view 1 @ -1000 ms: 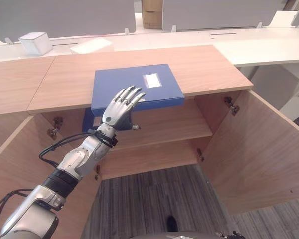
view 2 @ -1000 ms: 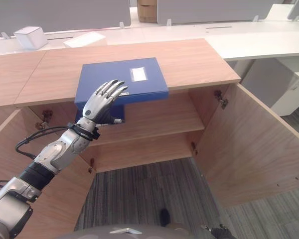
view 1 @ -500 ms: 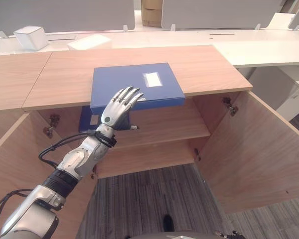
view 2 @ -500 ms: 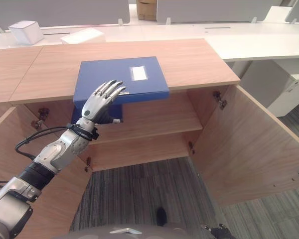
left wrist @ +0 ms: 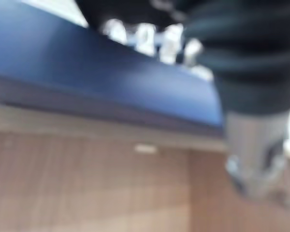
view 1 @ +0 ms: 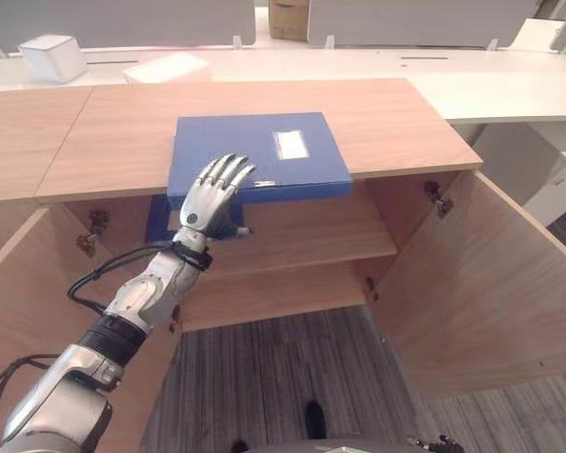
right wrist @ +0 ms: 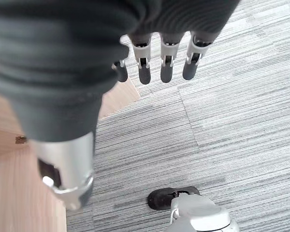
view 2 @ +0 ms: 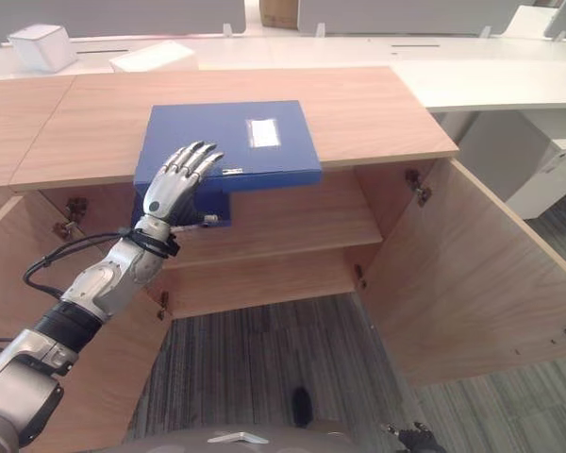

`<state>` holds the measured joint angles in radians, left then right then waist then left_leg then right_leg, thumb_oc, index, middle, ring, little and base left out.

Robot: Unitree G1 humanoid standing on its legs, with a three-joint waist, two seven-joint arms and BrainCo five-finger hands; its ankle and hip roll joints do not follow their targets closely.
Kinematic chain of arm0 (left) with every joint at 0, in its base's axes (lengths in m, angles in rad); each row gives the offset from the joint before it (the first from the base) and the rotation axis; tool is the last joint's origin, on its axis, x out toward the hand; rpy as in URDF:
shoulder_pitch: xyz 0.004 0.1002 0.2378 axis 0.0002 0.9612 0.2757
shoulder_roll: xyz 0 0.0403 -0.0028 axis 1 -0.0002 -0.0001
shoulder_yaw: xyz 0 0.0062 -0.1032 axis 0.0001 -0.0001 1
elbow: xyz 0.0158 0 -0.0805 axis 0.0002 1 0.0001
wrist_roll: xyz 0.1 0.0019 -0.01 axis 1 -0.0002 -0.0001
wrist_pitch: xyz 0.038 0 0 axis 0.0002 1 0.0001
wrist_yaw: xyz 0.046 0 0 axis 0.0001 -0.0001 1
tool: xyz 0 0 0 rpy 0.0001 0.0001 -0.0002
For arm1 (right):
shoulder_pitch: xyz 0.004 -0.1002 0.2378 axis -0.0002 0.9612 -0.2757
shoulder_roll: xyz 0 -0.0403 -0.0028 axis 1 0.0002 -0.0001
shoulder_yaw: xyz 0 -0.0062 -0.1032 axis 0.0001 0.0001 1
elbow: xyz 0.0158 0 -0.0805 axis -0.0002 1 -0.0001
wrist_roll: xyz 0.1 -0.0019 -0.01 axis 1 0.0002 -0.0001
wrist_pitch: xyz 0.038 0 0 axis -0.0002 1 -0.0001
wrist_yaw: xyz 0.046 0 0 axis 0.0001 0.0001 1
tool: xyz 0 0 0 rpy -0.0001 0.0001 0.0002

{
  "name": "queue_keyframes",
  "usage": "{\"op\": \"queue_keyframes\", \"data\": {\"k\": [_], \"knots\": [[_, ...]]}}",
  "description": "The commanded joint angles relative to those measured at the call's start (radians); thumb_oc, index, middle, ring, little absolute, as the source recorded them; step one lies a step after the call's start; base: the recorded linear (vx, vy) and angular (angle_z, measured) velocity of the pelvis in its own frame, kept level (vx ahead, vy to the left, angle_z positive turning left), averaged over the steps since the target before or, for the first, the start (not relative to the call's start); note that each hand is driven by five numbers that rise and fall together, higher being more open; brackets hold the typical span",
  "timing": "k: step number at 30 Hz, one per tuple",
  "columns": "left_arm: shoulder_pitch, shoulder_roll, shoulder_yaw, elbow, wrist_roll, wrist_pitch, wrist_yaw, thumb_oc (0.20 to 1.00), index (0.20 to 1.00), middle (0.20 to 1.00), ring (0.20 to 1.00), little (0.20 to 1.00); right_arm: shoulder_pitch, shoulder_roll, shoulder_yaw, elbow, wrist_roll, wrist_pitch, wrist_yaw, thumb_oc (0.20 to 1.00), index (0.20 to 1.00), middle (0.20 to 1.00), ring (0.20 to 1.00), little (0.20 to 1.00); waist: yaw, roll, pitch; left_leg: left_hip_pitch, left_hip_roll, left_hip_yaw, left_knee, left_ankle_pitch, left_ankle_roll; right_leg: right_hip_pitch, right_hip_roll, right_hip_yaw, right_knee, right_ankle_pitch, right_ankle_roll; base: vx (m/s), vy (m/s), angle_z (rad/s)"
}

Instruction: Put the empty folder in the office cabinet

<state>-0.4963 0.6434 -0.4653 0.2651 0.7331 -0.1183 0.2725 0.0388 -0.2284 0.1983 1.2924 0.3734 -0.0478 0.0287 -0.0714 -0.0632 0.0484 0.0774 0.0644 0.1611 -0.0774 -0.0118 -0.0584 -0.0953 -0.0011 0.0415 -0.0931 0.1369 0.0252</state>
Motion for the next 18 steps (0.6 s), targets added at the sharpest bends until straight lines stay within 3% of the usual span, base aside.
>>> {"op": "queue_keyframes", "data": {"k": [1, 18], "knots": [[-0.153, 0.026, 0.053, 0.043, 0.025, 0.005, 0.049, 1.000, 1.000, 1.000, 1.000, 1.000, -0.053, 0.009, 0.031, 0.026, 0.028, -0.027, -0.023, 1.000, 1.000, 1.000, 1.000, 1.000, -0.006, -0.027, 0.011, -0.045, 0.037, -0.051, -0.010, -0.045, -0.029, 0.086, -0.037, -0.013, 0.006, -0.085, 0.090, 0.00, 0.000, 0.00], [-0.199, 0.060, 0.050, 0.053, 0.051, 0.023, 0.073, 1.000, 1.000, 1.000, 1.000, 1.000, -0.070, 0.013, 0.048, 0.017, 0.038, -0.031, -0.027, 1.000, 1.000, 1.000, 1.000, 1.000, -0.007, -0.028, 0.012, -0.083, 0.034, -0.053, -0.010, -0.033, -0.024, 0.043, -0.033, 0.001, 0.006, -0.071, 0.093, 0.00, 0.000, 0.00]]}}
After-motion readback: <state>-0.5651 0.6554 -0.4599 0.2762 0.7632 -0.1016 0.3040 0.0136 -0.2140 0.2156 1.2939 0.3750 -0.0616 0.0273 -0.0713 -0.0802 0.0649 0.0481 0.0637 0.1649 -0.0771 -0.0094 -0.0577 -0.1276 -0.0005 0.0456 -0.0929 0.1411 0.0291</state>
